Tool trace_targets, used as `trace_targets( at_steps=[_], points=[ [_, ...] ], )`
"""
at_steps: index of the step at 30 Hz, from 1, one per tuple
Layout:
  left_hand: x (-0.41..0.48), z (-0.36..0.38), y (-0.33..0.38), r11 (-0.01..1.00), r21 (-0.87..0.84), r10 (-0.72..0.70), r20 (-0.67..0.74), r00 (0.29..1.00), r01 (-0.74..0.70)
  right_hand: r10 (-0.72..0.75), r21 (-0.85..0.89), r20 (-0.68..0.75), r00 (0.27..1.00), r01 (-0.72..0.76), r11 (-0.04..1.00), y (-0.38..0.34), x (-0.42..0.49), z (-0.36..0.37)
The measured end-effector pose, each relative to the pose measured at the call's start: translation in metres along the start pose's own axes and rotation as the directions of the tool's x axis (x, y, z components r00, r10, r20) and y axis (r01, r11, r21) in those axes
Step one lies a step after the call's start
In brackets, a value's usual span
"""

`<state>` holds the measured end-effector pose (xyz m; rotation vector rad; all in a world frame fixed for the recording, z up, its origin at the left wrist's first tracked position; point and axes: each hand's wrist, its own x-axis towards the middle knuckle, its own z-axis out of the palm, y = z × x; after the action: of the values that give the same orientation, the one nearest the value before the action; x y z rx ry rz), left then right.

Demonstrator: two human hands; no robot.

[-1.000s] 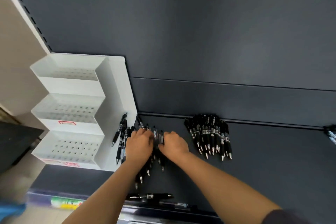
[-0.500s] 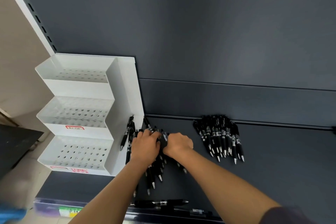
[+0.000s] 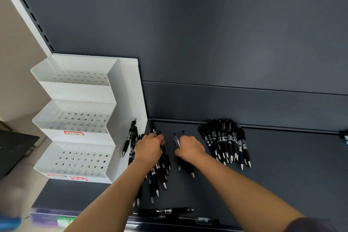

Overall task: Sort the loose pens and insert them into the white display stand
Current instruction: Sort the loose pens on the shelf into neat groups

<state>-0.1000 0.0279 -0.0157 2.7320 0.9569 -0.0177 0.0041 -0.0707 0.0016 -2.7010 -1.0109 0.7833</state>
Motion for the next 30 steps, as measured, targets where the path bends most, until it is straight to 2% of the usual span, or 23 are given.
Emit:
trace_targets(
  at_steps=[4,11,14,17,20,24,27,30],
  points=[
    [-0.005,0.0,0.006,1.0,0.013,-0.027,0.027,0.999,0.027,-0.026,0.039,-0.001,1.0,0.026,0.999,0.009,-0.002,-0.002],
    [-0.005,-0.001,0.02,0.984,0.174,-0.054,0.038,0.998,0.047,-0.111,0.071,0.032,0.993,0.108,0.992,0.02,-0.006,-0.002],
    [-0.004,-0.003,0.02,0.987,0.149,-0.061,0.035,0.998,0.055,-0.11,0.141,-0.038,0.993,0.115,0.983,0.025,-0.008,-0.004],
    [-0.006,-0.004,0.022,0.996,0.079,-0.031,-0.057,0.998,0.036,-0.043,0.224,-0.131,0.99,0.072,0.972,0.03,-0.009,-0.007],
    [-0.01,-0.004,0.034,0.999,0.036,0.038,-0.109,0.993,-0.034,0.031,0.2,-0.192,0.981,0.008,0.98,0.035,-0.009,-0.011],
    [-0.014,0.003,0.049,0.993,0.013,0.113,0.024,0.993,-0.114,0.053,0.15,-0.145,0.988,-0.031,0.988,0.04,-0.01,-0.011],
    [-0.016,0.006,0.051,0.995,0.001,0.101,0.158,0.982,-0.102,0.025,0.162,-0.089,0.996,-0.011,0.987,0.042,-0.01,-0.01],
    [-0.018,0.005,0.049,0.998,-0.028,0.063,0.17,0.984,-0.059,0.004,0.187,-0.107,0.994,0.016,0.982,0.039,-0.009,-0.008]
  ],
)
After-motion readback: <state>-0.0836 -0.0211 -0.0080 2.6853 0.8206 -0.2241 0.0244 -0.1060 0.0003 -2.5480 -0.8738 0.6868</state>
